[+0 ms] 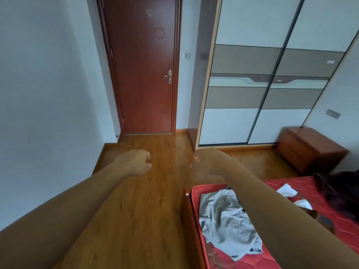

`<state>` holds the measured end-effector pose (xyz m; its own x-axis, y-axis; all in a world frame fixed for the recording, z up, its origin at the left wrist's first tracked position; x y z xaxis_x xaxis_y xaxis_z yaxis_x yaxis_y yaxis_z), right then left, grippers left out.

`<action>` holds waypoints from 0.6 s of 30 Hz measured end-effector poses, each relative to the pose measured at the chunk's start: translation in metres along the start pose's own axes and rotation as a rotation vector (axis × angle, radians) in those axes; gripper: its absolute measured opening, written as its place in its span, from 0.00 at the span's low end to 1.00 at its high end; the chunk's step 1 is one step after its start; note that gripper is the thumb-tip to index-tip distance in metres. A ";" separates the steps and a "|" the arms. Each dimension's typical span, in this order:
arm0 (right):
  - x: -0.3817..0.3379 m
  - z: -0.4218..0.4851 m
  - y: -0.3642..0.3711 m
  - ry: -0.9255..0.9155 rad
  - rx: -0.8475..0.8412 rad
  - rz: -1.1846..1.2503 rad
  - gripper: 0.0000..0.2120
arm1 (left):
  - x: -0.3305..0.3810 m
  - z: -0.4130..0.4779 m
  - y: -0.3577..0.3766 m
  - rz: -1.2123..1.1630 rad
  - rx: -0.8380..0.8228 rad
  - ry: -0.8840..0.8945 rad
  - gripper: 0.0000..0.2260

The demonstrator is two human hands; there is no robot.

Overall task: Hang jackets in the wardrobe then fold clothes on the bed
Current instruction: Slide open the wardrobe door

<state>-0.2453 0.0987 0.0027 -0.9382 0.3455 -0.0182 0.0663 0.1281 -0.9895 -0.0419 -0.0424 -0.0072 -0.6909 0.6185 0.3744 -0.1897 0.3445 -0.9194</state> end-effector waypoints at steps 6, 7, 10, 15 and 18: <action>0.009 0.103 -0.008 0.096 -0.040 0.056 0.21 | -0.042 0.108 -0.032 0.008 -0.040 -0.005 0.15; 0.014 0.119 -0.008 0.112 -0.038 0.080 0.20 | -0.046 0.125 -0.036 0.008 -0.040 0.002 0.16; 0.027 0.165 -0.006 0.142 -0.081 0.147 0.16 | -0.052 0.177 -0.042 0.015 -0.059 0.021 0.17; 0.054 0.252 -0.012 0.160 -0.074 0.136 0.19 | -0.053 0.273 -0.048 0.031 -0.079 0.056 0.18; 0.085 0.316 -0.007 0.220 -0.070 0.124 0.18 | -0.049 0.340 -0.049 0.050 -0.089 0.062 0.20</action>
<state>-0.4325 -0.1667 -0.0375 -0.8253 0.5558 -0.0995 0.2069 0.1337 -0.9692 -0.2356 -0.3297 -0.0218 -0.6527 0.6781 0.3379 -0.0919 0.3718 -0.9238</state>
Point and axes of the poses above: each hand's wrist, its own z-axis towards the middle knuckle, its own y-axis out of the palm, x = y × z, the point moved 6 cm from there along z, towards the middle knuckle, and after that the axes turned 9 degrees about -z, right-handed, at the moved point
